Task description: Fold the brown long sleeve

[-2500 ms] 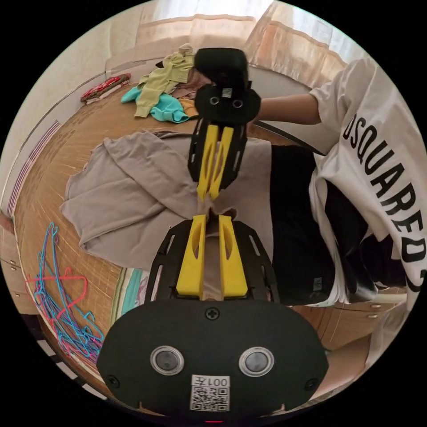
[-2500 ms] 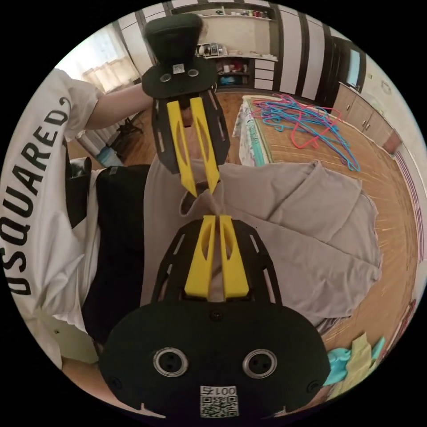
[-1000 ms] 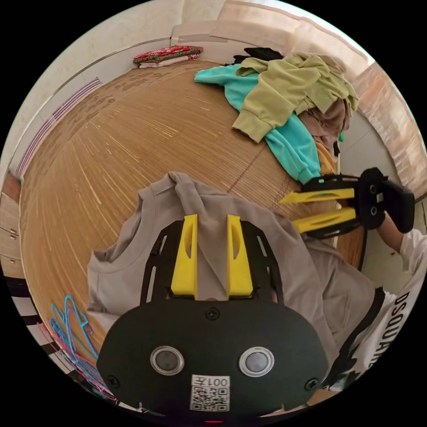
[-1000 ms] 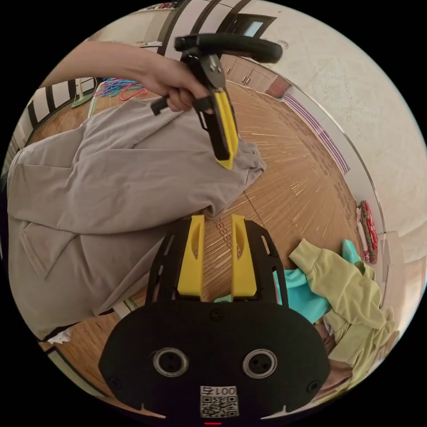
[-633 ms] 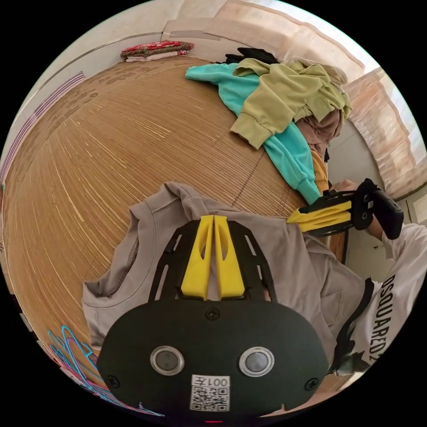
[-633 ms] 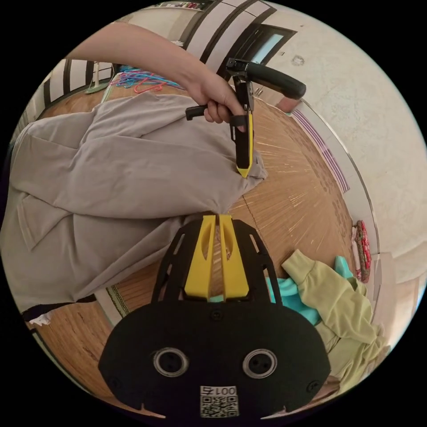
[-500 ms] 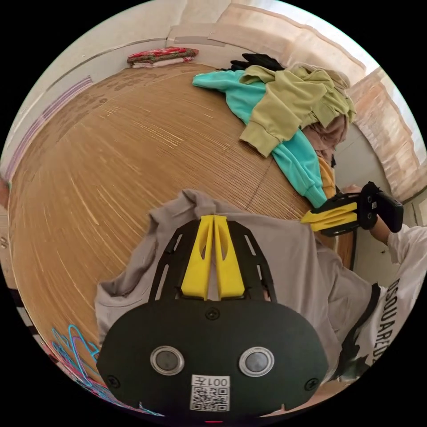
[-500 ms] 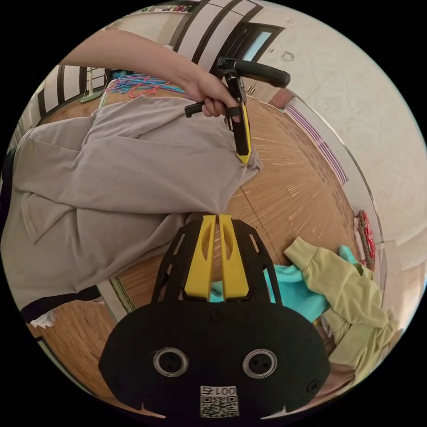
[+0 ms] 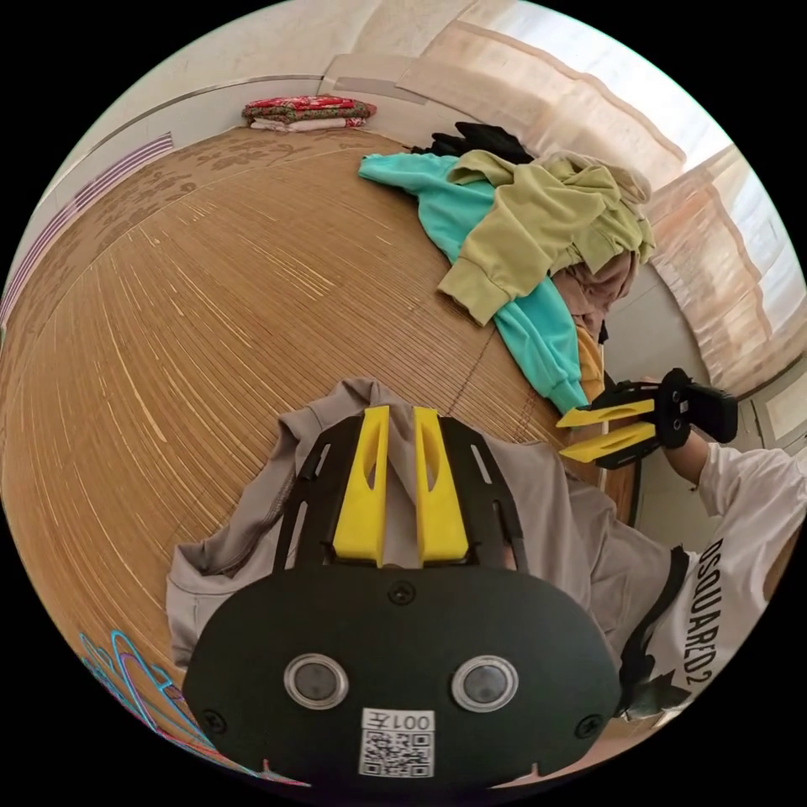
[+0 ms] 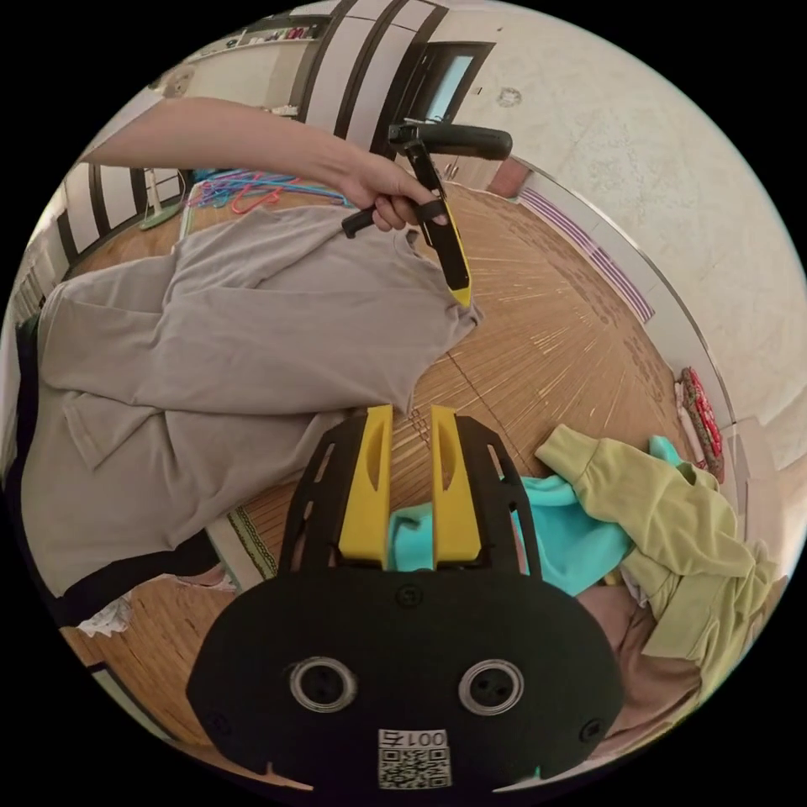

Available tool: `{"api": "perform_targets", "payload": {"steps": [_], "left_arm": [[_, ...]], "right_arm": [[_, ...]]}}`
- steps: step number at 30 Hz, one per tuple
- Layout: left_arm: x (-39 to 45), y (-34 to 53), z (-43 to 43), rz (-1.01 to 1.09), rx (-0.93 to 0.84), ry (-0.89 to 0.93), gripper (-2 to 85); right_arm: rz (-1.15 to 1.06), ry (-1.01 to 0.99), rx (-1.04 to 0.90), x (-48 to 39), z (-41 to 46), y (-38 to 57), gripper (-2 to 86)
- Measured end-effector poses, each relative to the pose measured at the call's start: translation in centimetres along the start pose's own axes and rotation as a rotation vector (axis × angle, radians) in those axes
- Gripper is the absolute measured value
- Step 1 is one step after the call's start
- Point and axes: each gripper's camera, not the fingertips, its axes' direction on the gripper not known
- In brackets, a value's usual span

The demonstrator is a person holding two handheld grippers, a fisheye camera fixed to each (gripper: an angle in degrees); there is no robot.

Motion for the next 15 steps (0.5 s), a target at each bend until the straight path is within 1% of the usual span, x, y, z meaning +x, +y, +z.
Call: {"api": "perform_targets", "payload": {"steps": [4, 6, 8, 15], "left_arm": [[0.3, -0.5, 2.1, -0.008, -0.065, -0.050, 1.3], [0.4, -0.6, 2.6, -0.023, -0.051, -0.060, 0.9], [0.5, -0.4, 2.3, -0.069, 0.015, -0.090, -0.3], [1.0, 0.3, 1.2, -0.105, 0.146, -0.118, -0.9]], "right_arm": [[-0.062, 0.029, -0.070, -1.4, 3.0, -0.9, 6.8], [-0.064, 0.029, -0.067, -1.8, 4.0, -1.1, 5.4], [-0.022, 0.040, -0.052, -1.8, 4.7, -1.0, 2.5], [0.115, 0.091, -0.029, -2.0, 5.2, 1.9, 0.4]]}}
